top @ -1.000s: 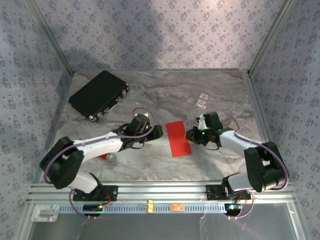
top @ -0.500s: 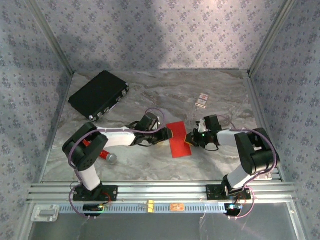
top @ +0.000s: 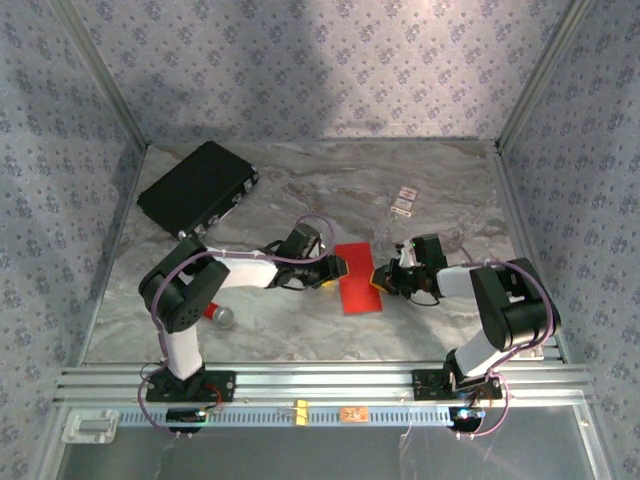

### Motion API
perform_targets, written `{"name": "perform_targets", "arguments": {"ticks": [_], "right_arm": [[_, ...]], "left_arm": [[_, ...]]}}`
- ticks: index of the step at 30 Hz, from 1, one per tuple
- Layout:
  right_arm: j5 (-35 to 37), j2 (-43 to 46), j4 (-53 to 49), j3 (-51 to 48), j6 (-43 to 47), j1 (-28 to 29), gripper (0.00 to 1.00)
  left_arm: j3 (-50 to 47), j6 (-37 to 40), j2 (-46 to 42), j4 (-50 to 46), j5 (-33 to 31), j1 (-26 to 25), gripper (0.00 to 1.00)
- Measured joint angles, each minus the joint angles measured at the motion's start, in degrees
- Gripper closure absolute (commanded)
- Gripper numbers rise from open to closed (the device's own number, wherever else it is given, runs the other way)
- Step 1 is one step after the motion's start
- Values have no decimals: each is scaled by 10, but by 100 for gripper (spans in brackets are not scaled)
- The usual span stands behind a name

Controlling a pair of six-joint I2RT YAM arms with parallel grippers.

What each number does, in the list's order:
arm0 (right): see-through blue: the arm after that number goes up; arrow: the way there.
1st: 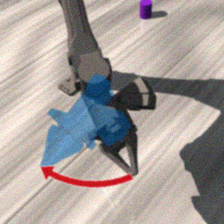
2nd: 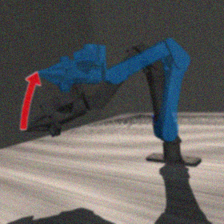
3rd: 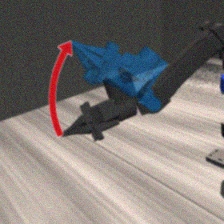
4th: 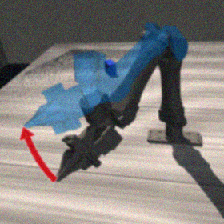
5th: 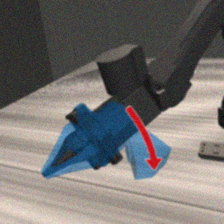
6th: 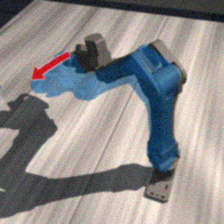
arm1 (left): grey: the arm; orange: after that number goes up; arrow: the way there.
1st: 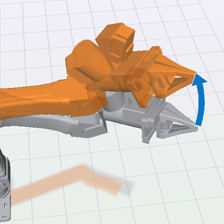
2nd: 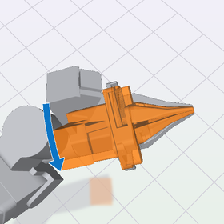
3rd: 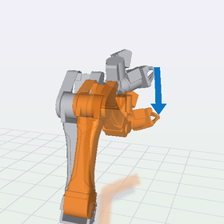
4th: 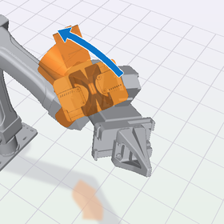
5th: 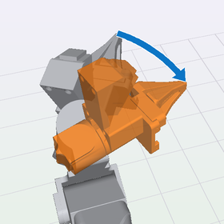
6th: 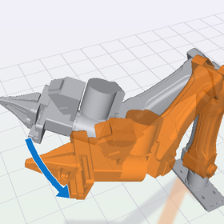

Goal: Fold a paper plane with a square sheet of paper (pick it up from the middle)
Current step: Third fold the triangle at the center of the table.

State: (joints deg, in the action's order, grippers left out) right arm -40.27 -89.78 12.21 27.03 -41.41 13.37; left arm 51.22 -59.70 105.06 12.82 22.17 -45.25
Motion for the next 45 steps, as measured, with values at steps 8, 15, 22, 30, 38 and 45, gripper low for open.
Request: {"name": "perform_targets", "arguments": {"ticks": [8, 15, 22, 30, 38, 45], "right_arm": [[2, 1, 3, -3, -3, 0, 92], [4, 2, 5, -4, -4, 0, 92], [4, 3, 10, -6, -8, 0, 92], [4, 5, 10, -7, -9, 0, 89], [32, 61, -19, -20, 3, 0, 75], [78, 210, -113, -15, 84, 9, 52]], "left_arm": [[4, -5, 11, 11, 8, 2, 61], [5, -15, 19, 24, 14, 3, 65], [4, -24, 21, 35, 14, 3, 71], [-2, -35, 21, 45, 10, 3, 86], [-20, -36, 11, 48, 5, 3, 92], [-56, -36, -24, 48, 7, 17, 92]]}}
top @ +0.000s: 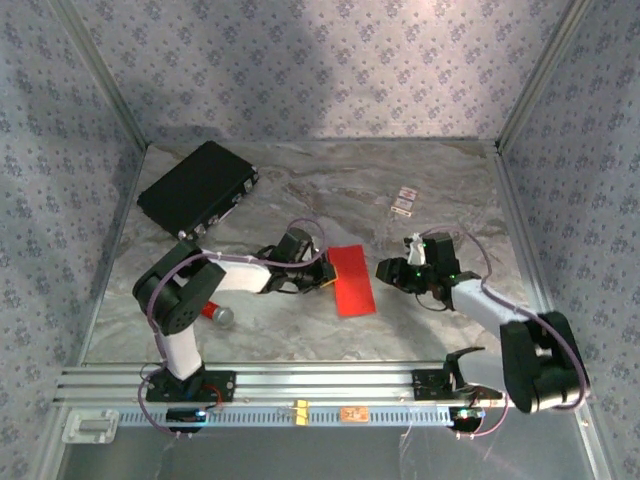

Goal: Fold a paper plane with a square sheet of paper (pick it up from the middle)
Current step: Third fold the triangle at the center of the table.

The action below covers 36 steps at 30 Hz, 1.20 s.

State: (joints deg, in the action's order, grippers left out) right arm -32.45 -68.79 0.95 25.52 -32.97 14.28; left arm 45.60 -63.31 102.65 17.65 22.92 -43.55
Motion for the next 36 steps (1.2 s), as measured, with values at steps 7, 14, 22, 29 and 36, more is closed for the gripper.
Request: {"name": "perform_targets", "arguments": {"ticks": [7, 14, 22, 29, 36], "right_arm": [[57, 67, -51, 14, 98, 88, 47], [191, 95, -28, 1, 235, 285, 46], [348, 109, 24, -49, 385, 431, 44], [433, 73, 68, -51, 432, 484, 43], [478, 23, 98, -51, 452, 504, 42]], "left_arm": [[-11, -2, -14, 1, 9, 23, 91], [-11, -4, -14, 2, 19, 27, 91], [-11, -14, -14, 2, 20, 27, 91], [-11, -40, -14, 4, 23, 30, 92], [-11, -64, -14, 6, 24, 31, 92]]}}
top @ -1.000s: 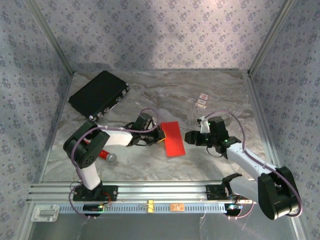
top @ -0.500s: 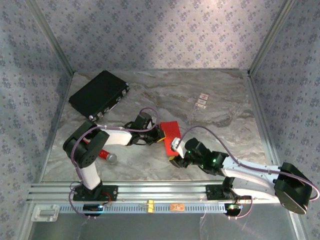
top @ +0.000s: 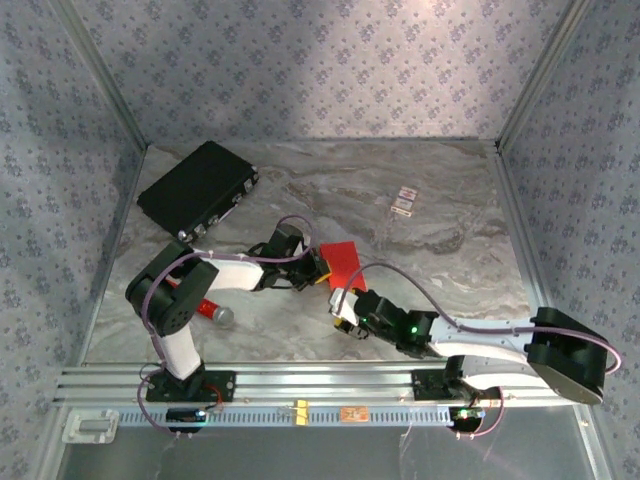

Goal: Fold a paper plane with a square sheet of paper (pick it up from the middle)
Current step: Third fold the triangle at the center of the table.

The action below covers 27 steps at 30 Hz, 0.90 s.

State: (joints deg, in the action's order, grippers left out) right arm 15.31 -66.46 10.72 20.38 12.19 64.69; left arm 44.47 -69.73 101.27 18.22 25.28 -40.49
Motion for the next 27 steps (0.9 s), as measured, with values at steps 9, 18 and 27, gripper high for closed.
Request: {"name": "perform_targets", "arguments": {"ticks": [9, 18, 27], "right_arm": [[53, -74, 56, 0, 19, 14, 43], [89, -137, 117, 0, 22, 22, 46], [101, -140, 145, 0, 5, 25, 67]], "left_arm": [[0, -4, 0, -1, -1, 0, 92], [0, -4, 0, -2, -5, 0, 92], [0, -4, -4, -2, -6, 0, 92]]}}
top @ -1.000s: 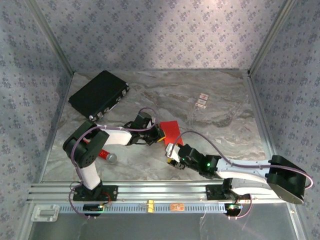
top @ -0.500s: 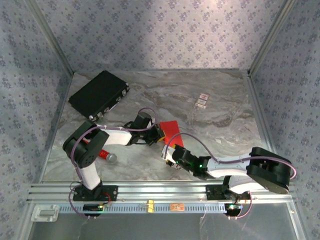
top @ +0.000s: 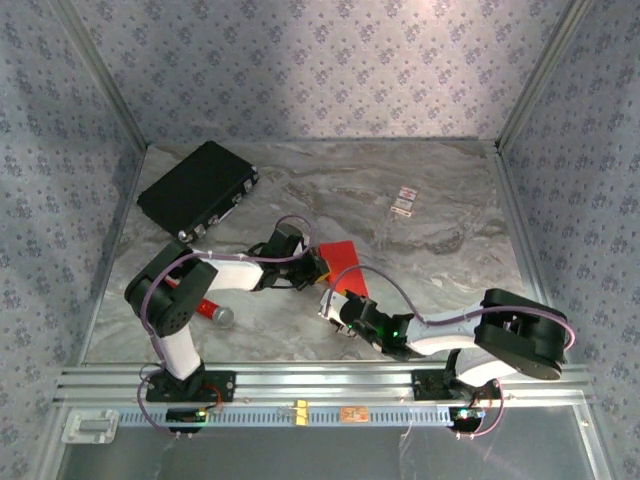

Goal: Fold a paper plane with a square sheet of paper (pick it up from the middle)
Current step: Third fold the triangle at the center of the table.

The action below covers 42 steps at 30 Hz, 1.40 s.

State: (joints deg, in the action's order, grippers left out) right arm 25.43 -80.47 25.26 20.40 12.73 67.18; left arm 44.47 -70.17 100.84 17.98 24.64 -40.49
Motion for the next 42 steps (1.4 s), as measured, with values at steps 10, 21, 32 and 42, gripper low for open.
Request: {"name": "perform_targets", "arguments": {"ticks": [10, 21, 32, 42], "right_arm": [[3, 14, 0, -2, -12, 0, 79], [0, 30, -1, -12, -29, -7, 95], [-82, 59, -39, -12, -81, -57, 99], [-356, 78, -124, 37, -219, -207, 100]], "left_arm": [[0, 0, -1, -1, 0, 0, 92], [0, 0, -1, -2, 0, 0, 89], [0, 30, -54, -92, -52, 1, 44], [5, 78, -153, -209, -131, 23, 38]]}}
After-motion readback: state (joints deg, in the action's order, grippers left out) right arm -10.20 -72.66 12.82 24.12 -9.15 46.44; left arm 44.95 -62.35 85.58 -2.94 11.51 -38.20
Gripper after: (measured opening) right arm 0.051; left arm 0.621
